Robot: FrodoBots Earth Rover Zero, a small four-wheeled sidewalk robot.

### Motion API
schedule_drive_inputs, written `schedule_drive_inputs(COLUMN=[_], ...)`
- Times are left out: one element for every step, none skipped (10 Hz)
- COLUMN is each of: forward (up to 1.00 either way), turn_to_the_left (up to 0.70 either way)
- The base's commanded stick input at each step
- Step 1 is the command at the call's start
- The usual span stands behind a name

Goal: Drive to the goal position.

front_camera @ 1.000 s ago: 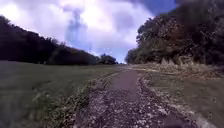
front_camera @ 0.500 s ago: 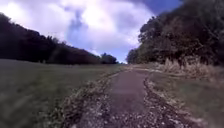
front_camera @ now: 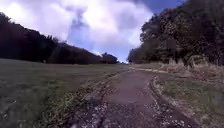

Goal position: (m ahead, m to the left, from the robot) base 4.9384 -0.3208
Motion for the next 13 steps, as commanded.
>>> schedule_drive_inputs(forward=[0.85,0.85,0.85,0.85,0.85,0.85,0.85,0.85,0.85,0.85,0.85,0.85,0.85], turn_to_the_left=[-0.26,-0.26,-0.25,-0.24,-0.11,-0.05,0.00,0.00,0.00,0.00,0.00,0.00,0.00])
